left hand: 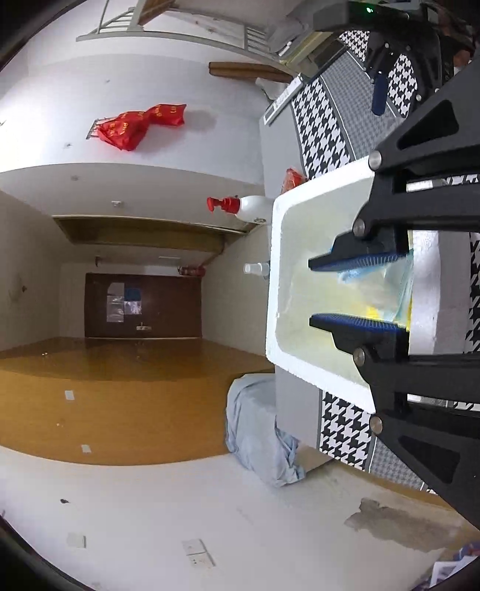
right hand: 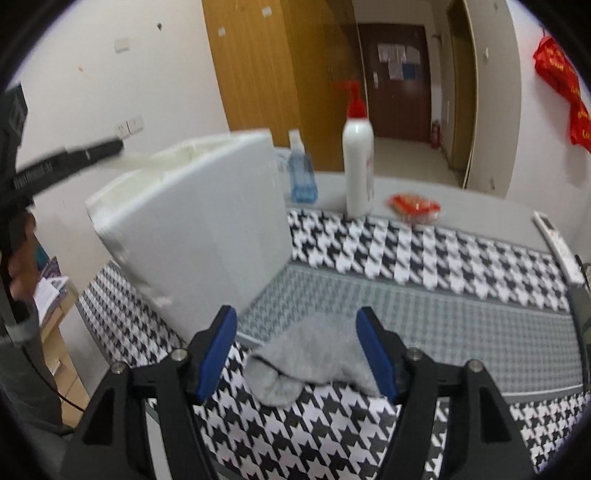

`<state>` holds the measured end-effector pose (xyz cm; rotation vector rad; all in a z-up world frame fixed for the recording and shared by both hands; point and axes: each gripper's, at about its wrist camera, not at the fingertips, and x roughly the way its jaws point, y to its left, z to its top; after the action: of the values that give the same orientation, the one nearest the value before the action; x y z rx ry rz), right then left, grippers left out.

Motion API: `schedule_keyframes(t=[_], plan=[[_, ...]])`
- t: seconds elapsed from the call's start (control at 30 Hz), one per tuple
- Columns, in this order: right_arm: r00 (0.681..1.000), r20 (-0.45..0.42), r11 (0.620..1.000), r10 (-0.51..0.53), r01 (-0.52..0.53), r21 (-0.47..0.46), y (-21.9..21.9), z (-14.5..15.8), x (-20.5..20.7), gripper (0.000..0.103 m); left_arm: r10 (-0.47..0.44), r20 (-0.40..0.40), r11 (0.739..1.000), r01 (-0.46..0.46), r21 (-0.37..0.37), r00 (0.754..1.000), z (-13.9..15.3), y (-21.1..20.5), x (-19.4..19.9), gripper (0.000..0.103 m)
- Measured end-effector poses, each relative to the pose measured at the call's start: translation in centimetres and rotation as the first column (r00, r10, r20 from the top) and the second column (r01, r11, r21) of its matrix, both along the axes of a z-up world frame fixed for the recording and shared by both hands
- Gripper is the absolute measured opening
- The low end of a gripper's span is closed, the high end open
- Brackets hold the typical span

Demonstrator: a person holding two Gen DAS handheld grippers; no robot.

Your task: Organize soft objects

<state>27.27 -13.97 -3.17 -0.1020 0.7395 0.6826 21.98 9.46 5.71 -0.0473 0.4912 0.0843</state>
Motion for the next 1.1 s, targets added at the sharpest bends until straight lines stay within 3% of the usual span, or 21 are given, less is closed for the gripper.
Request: schedule_keyframes(t=[0.03, 0.1, 0.3, 0.5, 1.1], plan=[[1.0, -0.009, 1.0, -0.003, 0.003, -0.002, 0.0, -0.4, 0.1, 0.071, -0.006, 0.003, 1.0, 0.006, -0.002, 1.0, 0.0, 0.0, 0.0, 0.04], [1.0, -0.026, 1.0, -0.003, 0.003, -0.004, 0.0, -0.8, 0.4, 0.071, -0.013, 0.016, 1.0, 0.013, 0.002, 1.0, -0.1, -0.1, -0.2, 0.077], [0.998, -0.057, 0.999, 0.018, -0.02, -0.043, 0.8, -2.1, 1.0, 0.071, -0.017, 0.074, 1.0, 0.018, -0.009, 0.997, 0.3, 0.3, -1.3, 0.098], [0.996, -0.088, 0.996, 0.018, -0.026, -0.087, 1.5, -3.3, 1.2, 0.071, 0.006, 0.127, 1.0, -0.004, -0.022, 0.992, 0.5, 1.2, -3.2, 0.102], [0.994, -0.107, 0.988, -0.016, -0.001, -0.154, 1.8, -5.9, 1.3, 0.071, 0.046, 0.118, 0.997, -0.037, -0.072, 0.992, -1.8, 2.9, -7.1, 0.102]])
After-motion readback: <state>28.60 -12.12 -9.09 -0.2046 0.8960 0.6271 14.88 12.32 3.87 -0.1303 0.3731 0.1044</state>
